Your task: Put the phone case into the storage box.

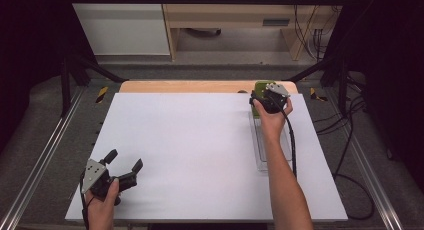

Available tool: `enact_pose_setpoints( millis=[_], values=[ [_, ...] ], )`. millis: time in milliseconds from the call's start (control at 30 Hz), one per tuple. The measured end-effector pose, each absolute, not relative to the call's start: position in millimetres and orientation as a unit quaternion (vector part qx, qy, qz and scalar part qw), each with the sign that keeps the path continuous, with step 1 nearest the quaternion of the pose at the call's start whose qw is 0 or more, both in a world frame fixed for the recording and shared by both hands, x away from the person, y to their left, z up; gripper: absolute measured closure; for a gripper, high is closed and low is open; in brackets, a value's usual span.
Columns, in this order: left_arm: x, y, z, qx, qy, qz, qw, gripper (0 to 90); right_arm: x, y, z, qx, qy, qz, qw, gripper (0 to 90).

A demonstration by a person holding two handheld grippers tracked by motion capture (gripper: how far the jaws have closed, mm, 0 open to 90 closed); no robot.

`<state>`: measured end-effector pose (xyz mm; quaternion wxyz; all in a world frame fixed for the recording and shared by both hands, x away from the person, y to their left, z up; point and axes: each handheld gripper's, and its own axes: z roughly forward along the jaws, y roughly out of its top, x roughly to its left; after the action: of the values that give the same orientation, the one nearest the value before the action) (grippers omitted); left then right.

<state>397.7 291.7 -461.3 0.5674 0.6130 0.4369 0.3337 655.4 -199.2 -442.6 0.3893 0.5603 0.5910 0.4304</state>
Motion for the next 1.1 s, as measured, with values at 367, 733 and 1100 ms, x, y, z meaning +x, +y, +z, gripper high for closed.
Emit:
enact_pose_setpoints(
  millis=[367, 733, 1100],
  values=[
    [397.6, 290.5, -461.5, 0.616, 0.434, 0.333, 0.567, 2.0, 653.6, -197.9, -440.1, 0.553, 0.597, 0.428, 0.393, 12.2],
    [397.2, 289.3, -461.3, 0.617, 0.432, 0.334, 0.567, 2.0, 650.1, -197.7, -433.8, 0.548, 0.598, 0.430, 0.397, 10.6],
    [396.2, 287.5, -460.4, 0.620, 0.426, 0.337, 0.566, 1.7, 643.7, -201.8, -422.4, 0.551, 0.598, 0.424, 0.398, 7.4]
  ],
)
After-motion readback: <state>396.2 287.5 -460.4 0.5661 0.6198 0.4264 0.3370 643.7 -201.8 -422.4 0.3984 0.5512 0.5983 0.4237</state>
